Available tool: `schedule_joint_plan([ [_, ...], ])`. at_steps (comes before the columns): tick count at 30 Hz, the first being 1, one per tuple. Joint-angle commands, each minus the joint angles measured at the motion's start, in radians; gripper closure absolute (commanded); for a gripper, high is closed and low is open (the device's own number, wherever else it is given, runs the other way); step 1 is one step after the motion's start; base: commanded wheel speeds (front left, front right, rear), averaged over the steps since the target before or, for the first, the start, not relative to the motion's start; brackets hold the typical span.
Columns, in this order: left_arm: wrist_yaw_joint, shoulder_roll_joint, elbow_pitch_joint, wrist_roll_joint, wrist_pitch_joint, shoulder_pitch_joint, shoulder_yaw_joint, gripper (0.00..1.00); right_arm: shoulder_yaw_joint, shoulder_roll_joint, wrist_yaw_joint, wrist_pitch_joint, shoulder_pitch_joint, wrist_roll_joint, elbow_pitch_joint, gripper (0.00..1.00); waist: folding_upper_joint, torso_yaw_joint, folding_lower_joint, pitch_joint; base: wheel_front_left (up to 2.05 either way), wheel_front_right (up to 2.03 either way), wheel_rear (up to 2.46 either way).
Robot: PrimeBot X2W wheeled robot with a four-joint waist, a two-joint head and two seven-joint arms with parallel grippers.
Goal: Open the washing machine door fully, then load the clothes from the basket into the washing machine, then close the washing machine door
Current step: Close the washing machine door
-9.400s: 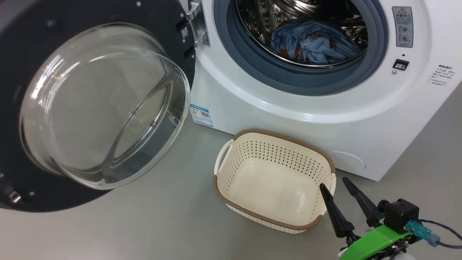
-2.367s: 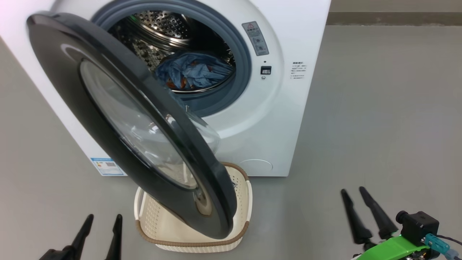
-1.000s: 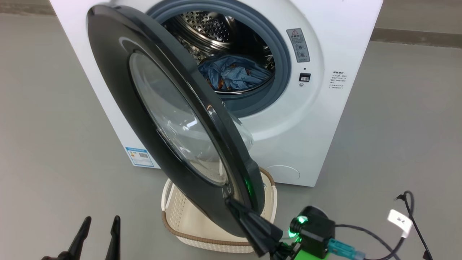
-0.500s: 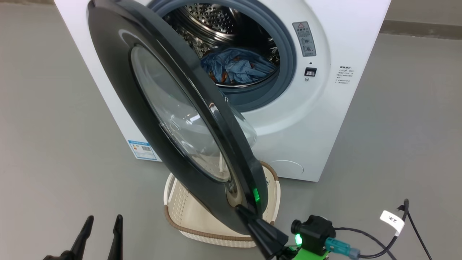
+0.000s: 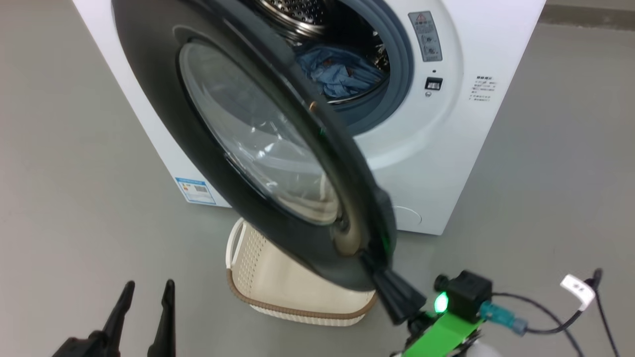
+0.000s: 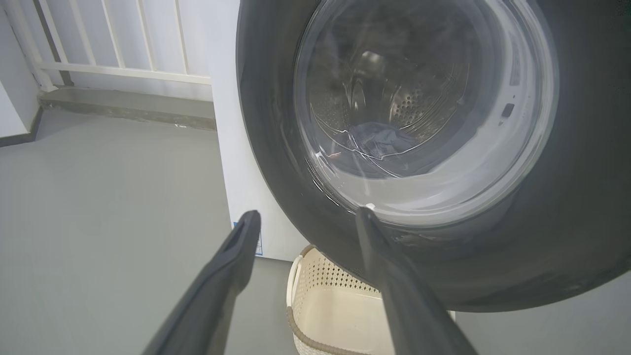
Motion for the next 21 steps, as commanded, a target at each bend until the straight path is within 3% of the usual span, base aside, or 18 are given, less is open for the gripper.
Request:
schedule_joint_plan([
  [1, -0.003, 0.007, -0.032, 0.005, -0.006, -0.051, 0.033, 0.00, -0.005, 0.006, 0.001, -0.005, -0.047, 0.010, -0.021, 1.00, -0.0001, 0.000, 0.0000, 0.014, 0.00, 0.00, 0.00],
  [21, -0.003, -0.020, -0.051, -0.011, -0.006, -0.175, -0.004, 0.00, -0.251, 0.026, 0.001, -0.005, -0.266, -0.015, 0.049, 1.00, -0.0001, 0.042, 0.0000, 0.147, 0.00, 0.00, 0.00],
])
